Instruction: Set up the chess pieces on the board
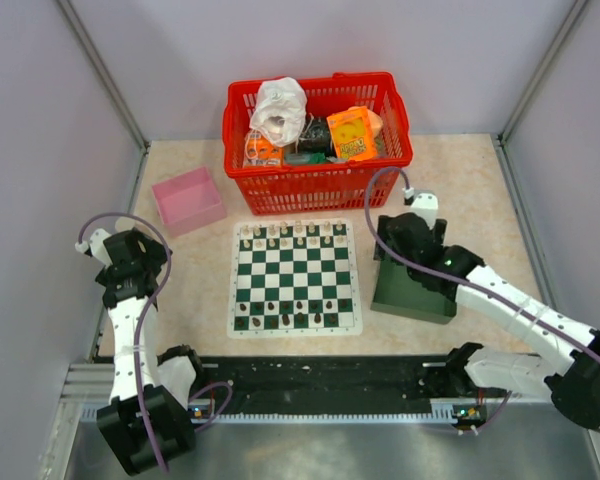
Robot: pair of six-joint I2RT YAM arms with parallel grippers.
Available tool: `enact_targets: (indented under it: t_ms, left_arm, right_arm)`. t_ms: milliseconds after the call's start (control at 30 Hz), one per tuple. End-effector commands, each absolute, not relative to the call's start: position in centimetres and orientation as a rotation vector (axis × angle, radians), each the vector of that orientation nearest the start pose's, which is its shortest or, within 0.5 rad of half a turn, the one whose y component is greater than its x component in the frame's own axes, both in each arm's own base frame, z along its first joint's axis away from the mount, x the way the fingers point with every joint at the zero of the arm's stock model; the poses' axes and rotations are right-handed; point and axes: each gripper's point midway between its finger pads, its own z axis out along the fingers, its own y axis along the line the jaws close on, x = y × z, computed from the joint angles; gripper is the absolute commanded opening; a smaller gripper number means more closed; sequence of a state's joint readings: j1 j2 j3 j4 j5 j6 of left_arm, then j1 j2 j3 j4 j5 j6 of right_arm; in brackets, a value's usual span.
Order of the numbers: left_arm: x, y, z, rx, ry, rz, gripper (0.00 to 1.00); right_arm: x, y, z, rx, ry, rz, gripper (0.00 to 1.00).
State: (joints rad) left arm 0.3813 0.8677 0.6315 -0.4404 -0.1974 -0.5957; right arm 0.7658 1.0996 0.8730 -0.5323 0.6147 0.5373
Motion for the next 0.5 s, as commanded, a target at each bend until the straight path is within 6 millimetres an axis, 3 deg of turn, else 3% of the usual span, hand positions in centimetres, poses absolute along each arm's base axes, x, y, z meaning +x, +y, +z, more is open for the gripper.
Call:
enact_targets:
  t_ms: [0,200,467]
  left_arm:
    - [25.9,11.5,14.7,-1.117,1.870,0.080,0.99]
    - [26.1,11.3,14.7,-1.113,1.871,0.063,0.99]
    - [26.2,11.3,14.6,-1.110,1.866,0.056,0.99]
  right_arm:
    - [27.8,12.4,16.0,0.119,2.201,0.103,0.96]
    - [28.3,10.6,12.6,0.226,2.315,0.180,0.95]
    - [29.3,8.7,9.8,0.306,2.376,0.183,0.73]
